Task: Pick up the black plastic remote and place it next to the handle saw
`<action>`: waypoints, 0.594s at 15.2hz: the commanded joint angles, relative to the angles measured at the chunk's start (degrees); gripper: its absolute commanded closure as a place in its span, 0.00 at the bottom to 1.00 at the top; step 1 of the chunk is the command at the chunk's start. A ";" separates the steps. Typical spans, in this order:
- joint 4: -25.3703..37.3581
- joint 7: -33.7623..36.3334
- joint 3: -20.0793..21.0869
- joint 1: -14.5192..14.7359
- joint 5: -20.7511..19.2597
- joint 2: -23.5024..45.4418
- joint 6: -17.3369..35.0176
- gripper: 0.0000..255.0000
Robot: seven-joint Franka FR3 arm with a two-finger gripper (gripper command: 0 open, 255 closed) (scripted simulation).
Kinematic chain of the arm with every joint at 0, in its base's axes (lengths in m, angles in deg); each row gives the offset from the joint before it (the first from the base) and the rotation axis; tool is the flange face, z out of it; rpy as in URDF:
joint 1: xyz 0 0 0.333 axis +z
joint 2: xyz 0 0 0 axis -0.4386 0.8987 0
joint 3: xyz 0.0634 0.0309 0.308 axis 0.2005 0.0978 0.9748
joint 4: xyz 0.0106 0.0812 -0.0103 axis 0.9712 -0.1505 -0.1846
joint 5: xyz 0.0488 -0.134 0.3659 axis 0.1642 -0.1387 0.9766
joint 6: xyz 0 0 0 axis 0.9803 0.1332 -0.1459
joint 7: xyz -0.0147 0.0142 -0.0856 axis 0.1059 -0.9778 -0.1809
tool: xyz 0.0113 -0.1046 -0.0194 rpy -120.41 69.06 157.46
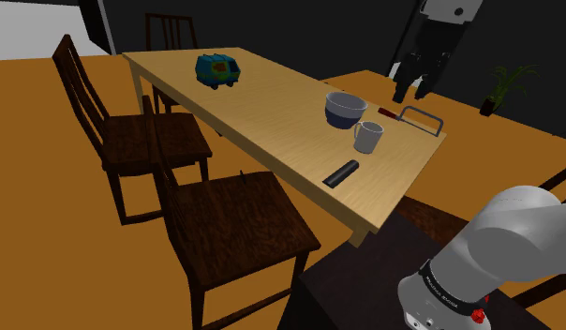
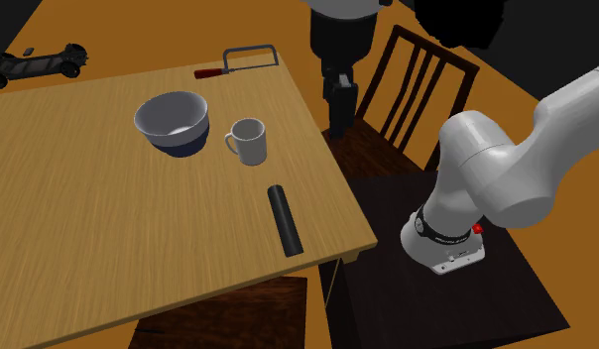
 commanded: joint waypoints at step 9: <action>-14.88 28.70 9.69 -7.34 3.04 0.50 17.90 0.00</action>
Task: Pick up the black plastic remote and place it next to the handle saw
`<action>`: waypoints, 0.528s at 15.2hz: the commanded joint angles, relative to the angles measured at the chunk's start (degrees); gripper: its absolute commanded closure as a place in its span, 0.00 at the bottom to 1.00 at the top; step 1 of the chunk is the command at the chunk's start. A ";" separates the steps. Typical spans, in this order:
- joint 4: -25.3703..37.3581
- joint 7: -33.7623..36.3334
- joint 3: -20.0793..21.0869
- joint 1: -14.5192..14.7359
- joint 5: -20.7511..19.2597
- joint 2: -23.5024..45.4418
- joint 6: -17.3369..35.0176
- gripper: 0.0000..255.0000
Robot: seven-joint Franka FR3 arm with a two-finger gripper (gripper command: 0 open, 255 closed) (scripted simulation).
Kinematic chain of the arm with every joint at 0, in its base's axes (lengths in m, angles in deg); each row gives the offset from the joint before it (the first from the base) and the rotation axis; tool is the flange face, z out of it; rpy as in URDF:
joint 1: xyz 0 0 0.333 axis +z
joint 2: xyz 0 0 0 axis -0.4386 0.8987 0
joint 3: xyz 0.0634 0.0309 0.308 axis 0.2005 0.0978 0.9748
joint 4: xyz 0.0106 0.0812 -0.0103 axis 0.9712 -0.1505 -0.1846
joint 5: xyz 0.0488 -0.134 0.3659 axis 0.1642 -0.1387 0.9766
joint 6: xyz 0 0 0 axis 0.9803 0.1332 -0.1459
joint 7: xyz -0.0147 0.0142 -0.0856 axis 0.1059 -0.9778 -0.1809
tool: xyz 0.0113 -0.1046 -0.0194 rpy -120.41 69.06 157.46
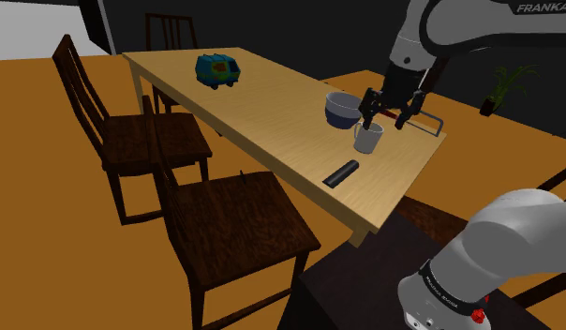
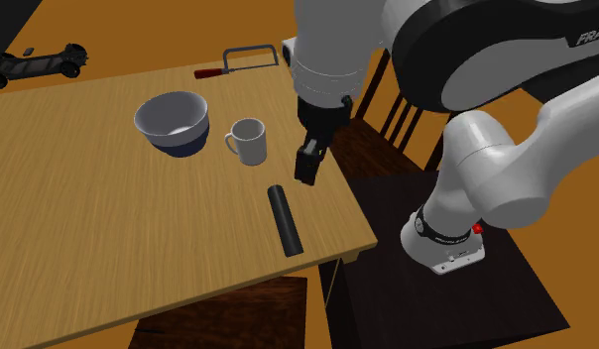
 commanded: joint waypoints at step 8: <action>-8.55 34.19 12.44 -9.92 0.83 10.82 21.04 0.00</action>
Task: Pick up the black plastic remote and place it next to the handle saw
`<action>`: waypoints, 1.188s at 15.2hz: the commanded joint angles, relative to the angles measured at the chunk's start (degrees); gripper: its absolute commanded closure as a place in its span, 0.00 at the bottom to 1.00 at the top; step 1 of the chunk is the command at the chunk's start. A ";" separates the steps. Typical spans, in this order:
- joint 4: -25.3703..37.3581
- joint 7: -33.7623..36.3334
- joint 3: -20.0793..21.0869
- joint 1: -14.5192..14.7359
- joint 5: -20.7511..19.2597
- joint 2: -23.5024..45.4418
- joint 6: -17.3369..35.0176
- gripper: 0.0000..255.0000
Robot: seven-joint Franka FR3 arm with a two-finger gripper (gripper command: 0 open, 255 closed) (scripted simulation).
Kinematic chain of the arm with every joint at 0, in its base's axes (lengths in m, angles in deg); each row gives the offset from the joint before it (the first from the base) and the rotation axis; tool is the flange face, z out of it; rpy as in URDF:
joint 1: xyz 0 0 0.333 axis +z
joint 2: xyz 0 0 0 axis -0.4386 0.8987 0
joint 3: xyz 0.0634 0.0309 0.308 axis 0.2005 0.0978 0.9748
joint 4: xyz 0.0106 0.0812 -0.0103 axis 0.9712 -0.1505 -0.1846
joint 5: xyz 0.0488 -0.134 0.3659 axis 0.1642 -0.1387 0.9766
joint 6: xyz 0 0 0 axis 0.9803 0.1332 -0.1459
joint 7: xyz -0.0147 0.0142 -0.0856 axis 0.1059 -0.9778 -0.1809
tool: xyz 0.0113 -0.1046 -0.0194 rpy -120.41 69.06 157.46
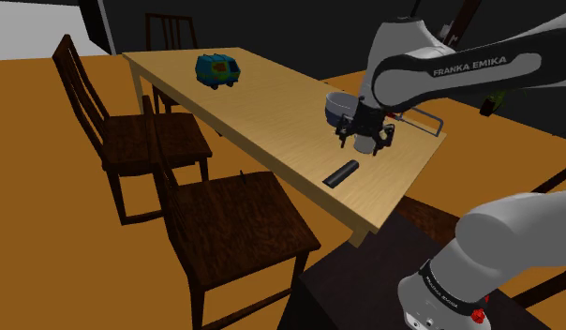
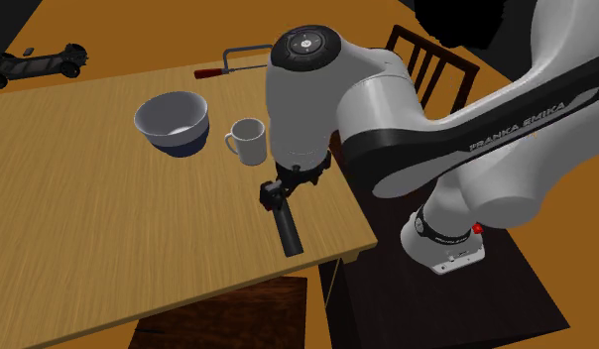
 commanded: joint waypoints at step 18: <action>-3.20 29.83 10.70 -12.37 -8.43 17.99 20.57 0.00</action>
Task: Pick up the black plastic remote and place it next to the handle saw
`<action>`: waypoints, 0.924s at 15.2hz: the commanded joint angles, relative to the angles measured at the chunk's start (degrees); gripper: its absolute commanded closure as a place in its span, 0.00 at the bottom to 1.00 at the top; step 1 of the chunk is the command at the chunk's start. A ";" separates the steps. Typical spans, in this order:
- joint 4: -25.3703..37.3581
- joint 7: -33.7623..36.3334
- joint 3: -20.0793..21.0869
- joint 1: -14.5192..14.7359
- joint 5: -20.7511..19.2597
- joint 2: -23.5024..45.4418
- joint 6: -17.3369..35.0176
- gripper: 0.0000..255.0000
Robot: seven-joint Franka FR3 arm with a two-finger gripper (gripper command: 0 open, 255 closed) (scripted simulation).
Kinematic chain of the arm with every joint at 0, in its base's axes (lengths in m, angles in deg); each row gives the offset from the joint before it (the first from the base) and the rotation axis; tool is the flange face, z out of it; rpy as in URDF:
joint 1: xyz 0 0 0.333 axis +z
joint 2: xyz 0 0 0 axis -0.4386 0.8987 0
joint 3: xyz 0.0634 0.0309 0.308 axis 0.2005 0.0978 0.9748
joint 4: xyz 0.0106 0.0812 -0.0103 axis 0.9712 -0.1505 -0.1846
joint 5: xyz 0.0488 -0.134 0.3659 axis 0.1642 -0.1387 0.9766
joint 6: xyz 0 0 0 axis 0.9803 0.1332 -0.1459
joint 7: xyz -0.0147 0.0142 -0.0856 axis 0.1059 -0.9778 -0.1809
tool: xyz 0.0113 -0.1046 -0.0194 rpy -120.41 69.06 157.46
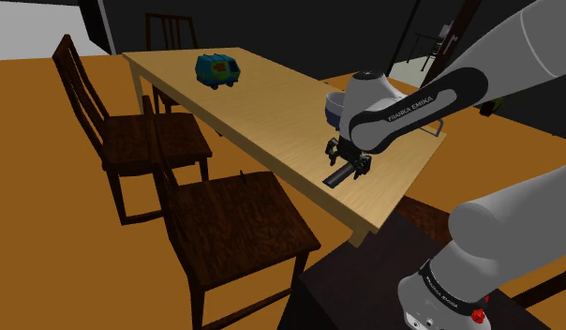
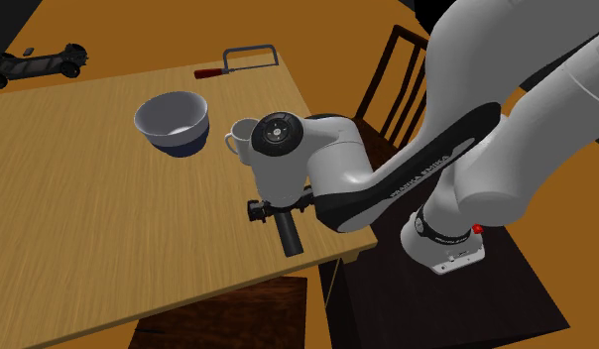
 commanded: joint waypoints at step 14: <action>0.22 -0.58 -0.25 0.29 0.59 -0.74 -0.86 1.00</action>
